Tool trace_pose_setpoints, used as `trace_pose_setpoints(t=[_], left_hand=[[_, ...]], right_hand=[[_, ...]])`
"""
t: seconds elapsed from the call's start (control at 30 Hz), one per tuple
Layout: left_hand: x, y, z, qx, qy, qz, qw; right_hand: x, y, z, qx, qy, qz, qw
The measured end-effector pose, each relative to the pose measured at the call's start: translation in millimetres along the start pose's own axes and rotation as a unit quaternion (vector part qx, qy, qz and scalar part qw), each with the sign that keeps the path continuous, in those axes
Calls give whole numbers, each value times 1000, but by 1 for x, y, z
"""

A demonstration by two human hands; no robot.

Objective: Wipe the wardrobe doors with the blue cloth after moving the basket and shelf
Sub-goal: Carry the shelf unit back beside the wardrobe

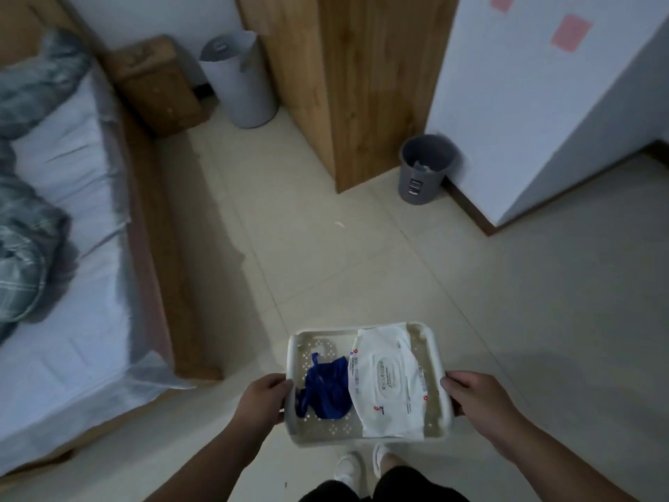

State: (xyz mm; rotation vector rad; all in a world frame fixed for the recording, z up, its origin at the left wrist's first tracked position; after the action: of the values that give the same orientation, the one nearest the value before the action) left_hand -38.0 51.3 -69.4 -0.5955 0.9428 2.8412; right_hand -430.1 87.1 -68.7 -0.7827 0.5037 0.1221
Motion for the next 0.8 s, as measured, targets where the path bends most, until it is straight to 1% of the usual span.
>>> trace_pose_setpoints(t=[0.17,0.37,0.57,0.8], left_hand=[[-31,33,-15,-24,61,72,995],[-70,75,-54,-38,92,129,987],[-112,123,-133,-23,107,152,982],[-164,206,-206,-10,86,142,986]], right_hand=[[26,-88,-48,-43,-50,17,998],[68,-192,-93,-89,-76,35,993],[130,-279,-143,-113,-71,62,989],[179,-388,-189,-124,-63,68,988]])
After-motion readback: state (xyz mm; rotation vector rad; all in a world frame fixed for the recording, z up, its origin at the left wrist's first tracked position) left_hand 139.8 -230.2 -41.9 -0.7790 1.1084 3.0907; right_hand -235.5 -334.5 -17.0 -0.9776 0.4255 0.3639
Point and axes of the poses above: each hand's wrist, its own z-axis away from the middle knuckle, its own x-axis out of the palm, y = z × x, the point moved 10 cm from there along -z, towards the middle knuckle, and after that the axes turned 13 degrees about y, right-handed, at the moved point
